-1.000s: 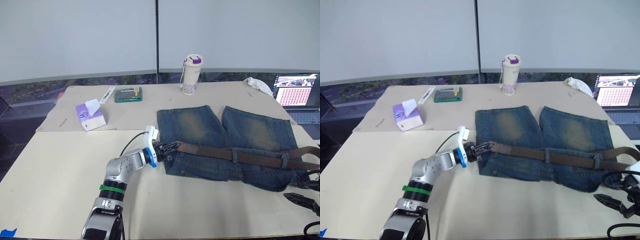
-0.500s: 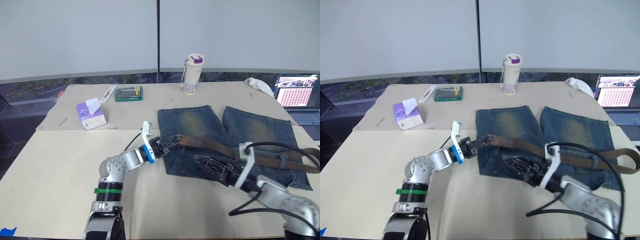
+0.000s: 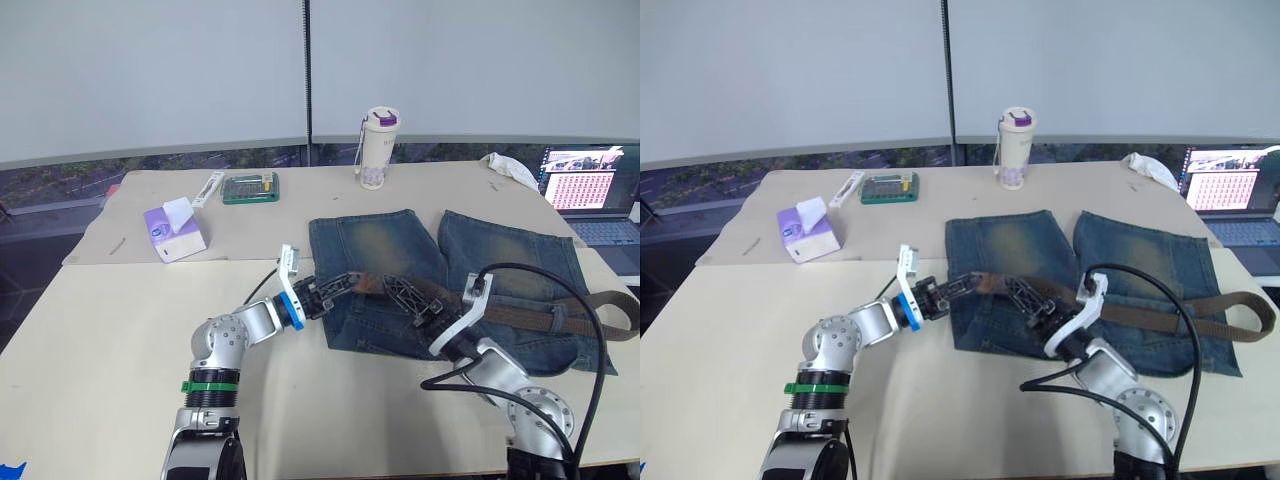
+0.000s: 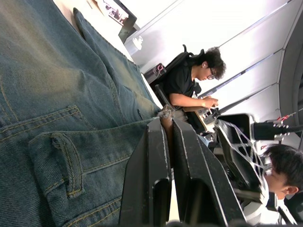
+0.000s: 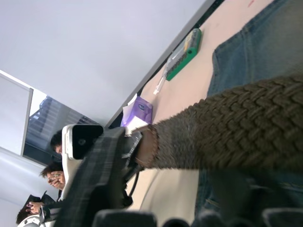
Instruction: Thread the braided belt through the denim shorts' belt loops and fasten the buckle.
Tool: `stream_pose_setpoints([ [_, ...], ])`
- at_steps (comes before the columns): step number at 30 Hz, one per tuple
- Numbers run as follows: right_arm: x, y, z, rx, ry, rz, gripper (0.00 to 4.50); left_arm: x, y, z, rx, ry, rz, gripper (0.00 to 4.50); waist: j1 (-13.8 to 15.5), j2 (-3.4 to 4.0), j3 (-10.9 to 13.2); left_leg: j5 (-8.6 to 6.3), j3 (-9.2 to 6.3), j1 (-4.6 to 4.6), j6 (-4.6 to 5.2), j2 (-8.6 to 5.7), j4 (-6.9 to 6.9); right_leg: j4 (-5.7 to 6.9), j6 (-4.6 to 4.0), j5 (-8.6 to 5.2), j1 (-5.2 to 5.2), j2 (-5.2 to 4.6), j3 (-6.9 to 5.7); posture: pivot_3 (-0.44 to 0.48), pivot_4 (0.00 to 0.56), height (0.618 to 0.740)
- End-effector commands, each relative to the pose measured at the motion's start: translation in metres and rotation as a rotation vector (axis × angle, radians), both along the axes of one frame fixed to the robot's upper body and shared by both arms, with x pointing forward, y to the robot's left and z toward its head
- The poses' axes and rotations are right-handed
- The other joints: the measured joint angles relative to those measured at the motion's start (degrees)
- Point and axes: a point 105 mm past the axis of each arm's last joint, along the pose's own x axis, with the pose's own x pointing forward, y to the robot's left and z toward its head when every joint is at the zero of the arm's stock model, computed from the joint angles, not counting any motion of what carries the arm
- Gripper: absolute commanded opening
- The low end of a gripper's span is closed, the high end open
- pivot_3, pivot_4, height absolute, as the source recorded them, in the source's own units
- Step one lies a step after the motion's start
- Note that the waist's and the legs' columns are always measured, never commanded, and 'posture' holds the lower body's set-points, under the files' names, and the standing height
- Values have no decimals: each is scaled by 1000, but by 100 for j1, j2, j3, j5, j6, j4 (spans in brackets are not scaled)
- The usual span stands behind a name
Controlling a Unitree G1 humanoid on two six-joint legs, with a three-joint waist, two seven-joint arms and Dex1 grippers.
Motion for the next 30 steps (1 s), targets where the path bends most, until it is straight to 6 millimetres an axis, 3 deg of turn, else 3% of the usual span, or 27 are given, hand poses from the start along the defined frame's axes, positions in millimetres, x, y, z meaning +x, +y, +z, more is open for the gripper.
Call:
stream_pose_setpoints([
  [1, -1, 3, 16, 27, -63, 13, 1182, -3, -1, 9, -12, -46, -5, 0, -4, 0, 0, 0, 0, 0, 0, 0, 0, 0, 0, 0, 0, 0, 0, 0, 150, 740],
  [2, -2, 3, 16, 28, -63, 13, 840, -4, -1, 8, -7, -47, -7, 0, -6, 0, 0, 0, 0, 0, 0, 0, 0, -1, 0, 0, 0, 0, 1, 0, 150, 740],
  [5, -2, 1, 14, -2, -56, 9, 0, -2, 1, 3, 41, -67, 8, 1096, -5, 1, 0, 0, 0, 0, 0, 0, -1, -1, 0, 0, 0, 0, 1, 0, 150, 740],
  [8, -2, -2, 6, -78, -28, 0, 0, -2, 4, -3, 76, -92, 12, 2002, -7, 1, -1, 0, 1, 0, 0, -1, -2, -2, 0, 0, 0, 0, 1, 0, 150, 740],
  [10, -2, -6, 2, -97, -1, -8, 0, 0, 8, -6, 121, -137, 33, 2965, -4, 1, 0, 0, 1, 0, 0, -1, -2, -2, 0, 0, 0, -1, 1, 0, 150, 740],
  [13, 1, -19, -5, -157, 51, -44, 0, 3, 29, -14, 356, -381, 26, 3773, -10, 3, -2, 0, 3, 0, 0, -1, -4, -4, 0, 0, -1, -1, 3, 0, 150, 740],
  [15, 4, -25, -8, -162, 88, -65, 0, 6, 41, -13, 415, -472, 13, 4405, -10, 4, -2, 3, 5, 1, -5, 0, -15, -6, -6, 2, -5, 0, 5, 0, 150, 740],
  [20, 11, -33, -20, -166, 167, -115, 0, 4, 52, -16, 482, -613, -28, 4458, 24, 7, -3, 1, 2, -5, 1, -1, -19, -11, -9, 2, -6, -10, 2, 0, 150, 740],
  [24, 17, -34, -26, -160, 233, -134, 0, -1, 51, -16, 481, -670, -58, 4458, 8, 6, -3, -1, 2, -6, 6, -1, -19, -10, -8, 2, -6, -12, 2, 0, 150, 740],
  [30, 24, -19, -27, -177, 251, -110, 0, -3, 47, -25, 497, -666, -68, 4458, -16, 7, -3, -2, 2, -4, 9, 5, -19, -7, -8, 2, -5, -7, 3, 0, 150, 740],
])
